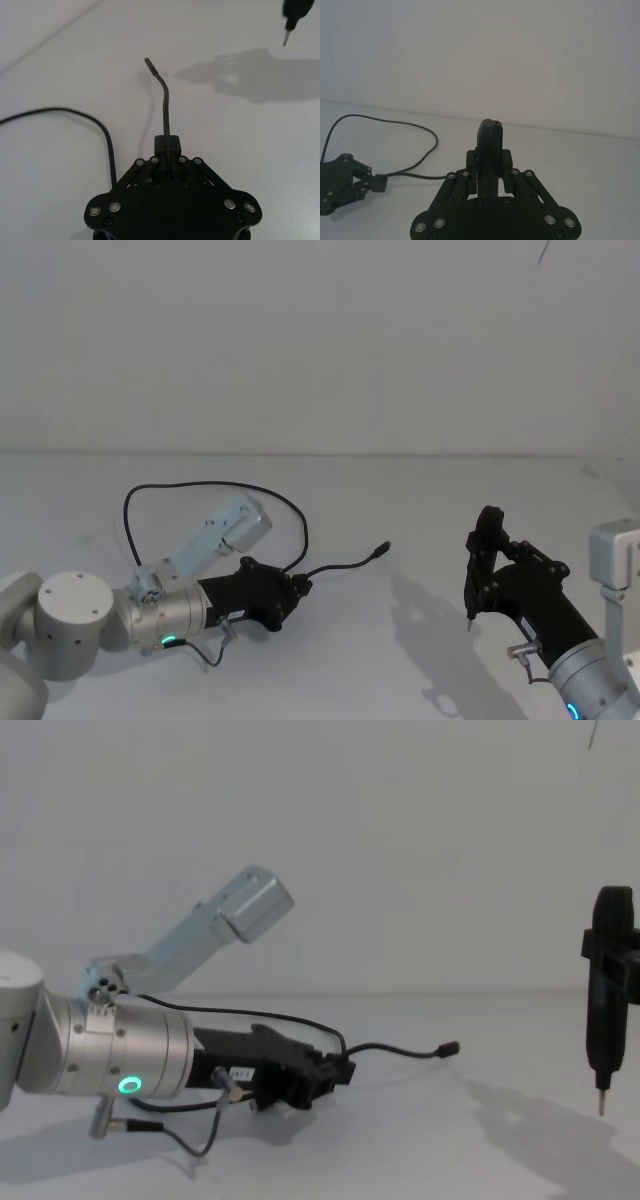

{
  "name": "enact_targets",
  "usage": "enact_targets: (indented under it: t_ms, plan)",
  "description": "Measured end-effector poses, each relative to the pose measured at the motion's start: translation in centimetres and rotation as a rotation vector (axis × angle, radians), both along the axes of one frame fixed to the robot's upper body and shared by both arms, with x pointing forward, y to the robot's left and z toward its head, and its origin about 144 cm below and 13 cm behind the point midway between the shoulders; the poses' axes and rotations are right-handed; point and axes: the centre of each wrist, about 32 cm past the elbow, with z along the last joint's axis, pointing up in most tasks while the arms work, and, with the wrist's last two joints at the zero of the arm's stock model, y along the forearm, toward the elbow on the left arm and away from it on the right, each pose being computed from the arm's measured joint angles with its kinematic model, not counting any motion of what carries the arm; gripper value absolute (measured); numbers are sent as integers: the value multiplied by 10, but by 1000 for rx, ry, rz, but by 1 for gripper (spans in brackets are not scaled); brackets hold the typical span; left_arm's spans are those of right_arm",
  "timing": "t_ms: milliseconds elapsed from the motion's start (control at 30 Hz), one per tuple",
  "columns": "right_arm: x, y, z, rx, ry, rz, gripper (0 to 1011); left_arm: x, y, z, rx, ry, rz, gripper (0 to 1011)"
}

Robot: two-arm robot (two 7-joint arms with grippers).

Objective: Pick up the data cable with the one hand.

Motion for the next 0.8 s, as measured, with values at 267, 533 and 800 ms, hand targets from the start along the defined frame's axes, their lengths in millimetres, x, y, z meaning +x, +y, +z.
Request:
enact_targets:
  t_ms: [267, 533, 800]
  plan:
    - [0, 0, 0, 0, 0, 0, 279, 3, 5, 15, -64, -26, -66, 39]
    - [0, 0, 0, 0, 0, 0, 279, -4, 15, 28, -109, -26, -126, 39]
    - [0, 0, 0, 0, 0, 0, 279, -16, 29, 39, -133, -9, -169, 39]
